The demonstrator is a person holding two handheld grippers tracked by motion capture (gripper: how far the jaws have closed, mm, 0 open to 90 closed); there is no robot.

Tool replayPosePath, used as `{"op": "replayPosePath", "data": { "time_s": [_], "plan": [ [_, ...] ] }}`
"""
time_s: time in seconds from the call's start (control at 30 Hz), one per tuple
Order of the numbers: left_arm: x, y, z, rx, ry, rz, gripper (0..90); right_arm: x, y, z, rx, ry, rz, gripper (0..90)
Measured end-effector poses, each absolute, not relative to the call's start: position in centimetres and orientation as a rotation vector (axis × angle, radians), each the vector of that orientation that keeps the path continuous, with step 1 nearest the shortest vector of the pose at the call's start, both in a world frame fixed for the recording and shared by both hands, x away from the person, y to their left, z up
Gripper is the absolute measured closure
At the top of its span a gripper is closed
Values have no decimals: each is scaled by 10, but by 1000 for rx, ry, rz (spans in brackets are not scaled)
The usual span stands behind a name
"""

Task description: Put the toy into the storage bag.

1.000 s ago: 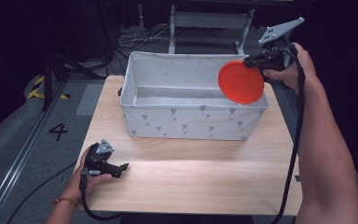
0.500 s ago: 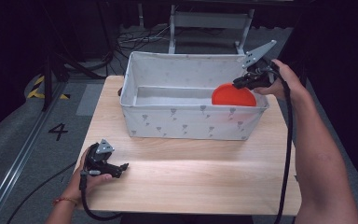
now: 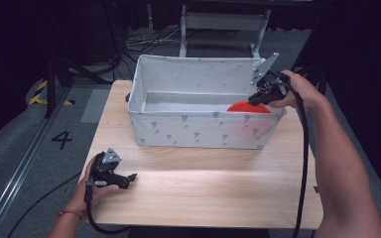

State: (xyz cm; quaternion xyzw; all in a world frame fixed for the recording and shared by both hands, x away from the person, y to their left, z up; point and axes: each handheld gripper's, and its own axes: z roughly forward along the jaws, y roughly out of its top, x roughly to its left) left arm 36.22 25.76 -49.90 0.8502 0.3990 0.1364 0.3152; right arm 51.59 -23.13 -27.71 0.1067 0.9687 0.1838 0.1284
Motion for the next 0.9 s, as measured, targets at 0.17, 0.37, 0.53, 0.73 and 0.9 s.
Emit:
{"op": "replayPosePath", "data": {
  "time_s": [0.17,0.37,0.53,0.73,0.9],
  "plan": [
    [362,258,-499,2239,1052,361,2,516,-225,-280,288,2863,440,828],
    [362,258,-499,2239,1052,360,2,517,-224,-281,281,2883,399,828],
    [362,258,-499,2239,1052,361,3,520,-222,-285,286,2898,358,828],
    [362,258,-499,2239,1052,361,3,521,-220,-290,294,2919,342,825],
    [362,258,-499,2239,1052,361,3,521,-221,-294,316,2916,343,777]
  ]
}}
